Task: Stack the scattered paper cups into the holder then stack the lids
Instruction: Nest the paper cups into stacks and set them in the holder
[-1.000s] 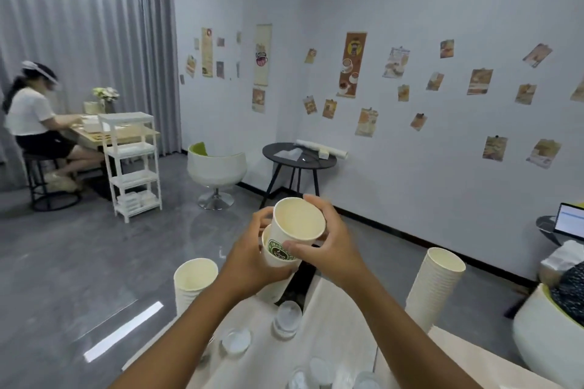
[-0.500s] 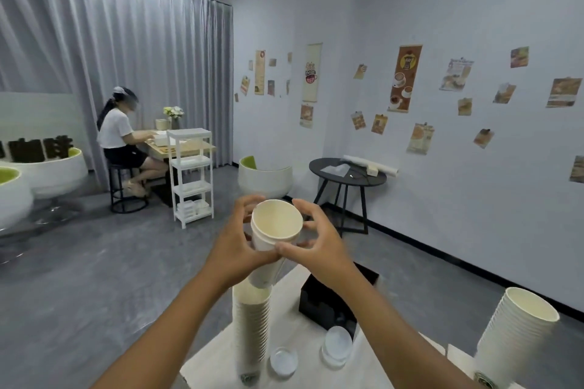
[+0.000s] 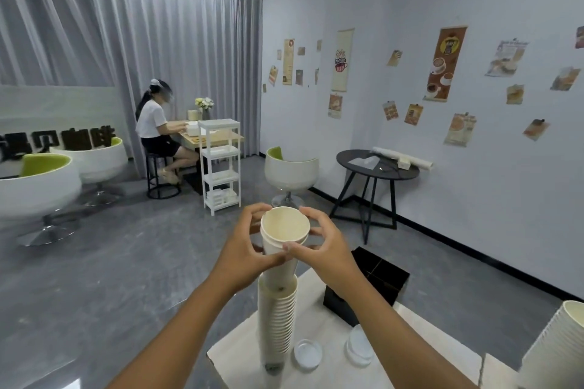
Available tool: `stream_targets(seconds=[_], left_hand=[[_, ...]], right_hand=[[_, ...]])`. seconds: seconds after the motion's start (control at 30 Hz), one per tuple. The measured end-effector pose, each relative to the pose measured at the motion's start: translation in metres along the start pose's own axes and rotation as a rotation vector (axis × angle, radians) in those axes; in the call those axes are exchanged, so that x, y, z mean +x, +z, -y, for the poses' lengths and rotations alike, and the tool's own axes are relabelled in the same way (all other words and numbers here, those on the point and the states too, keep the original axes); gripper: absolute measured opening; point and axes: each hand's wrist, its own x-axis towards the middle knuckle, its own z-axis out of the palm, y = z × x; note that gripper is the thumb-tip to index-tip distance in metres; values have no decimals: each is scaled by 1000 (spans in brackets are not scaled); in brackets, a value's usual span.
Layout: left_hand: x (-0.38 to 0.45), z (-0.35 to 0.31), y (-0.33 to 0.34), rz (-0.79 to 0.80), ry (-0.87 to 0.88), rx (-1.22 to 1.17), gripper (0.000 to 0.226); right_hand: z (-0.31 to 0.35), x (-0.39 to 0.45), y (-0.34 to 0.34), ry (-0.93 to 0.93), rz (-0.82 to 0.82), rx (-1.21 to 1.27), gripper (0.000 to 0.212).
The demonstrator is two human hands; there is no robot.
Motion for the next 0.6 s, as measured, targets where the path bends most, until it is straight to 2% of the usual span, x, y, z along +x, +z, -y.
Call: stream_targets(seconds=[0.33, 0.6], left_hand=[[-11, 27, 12, 59, -39, 75, 97], [-12, 6, 36, 76, 13, 53, 79]], right_hand=[[-35, -18, -12, 62, 27, -56, 76], [-36, -38, -39, 39, -25, -67, 68]])
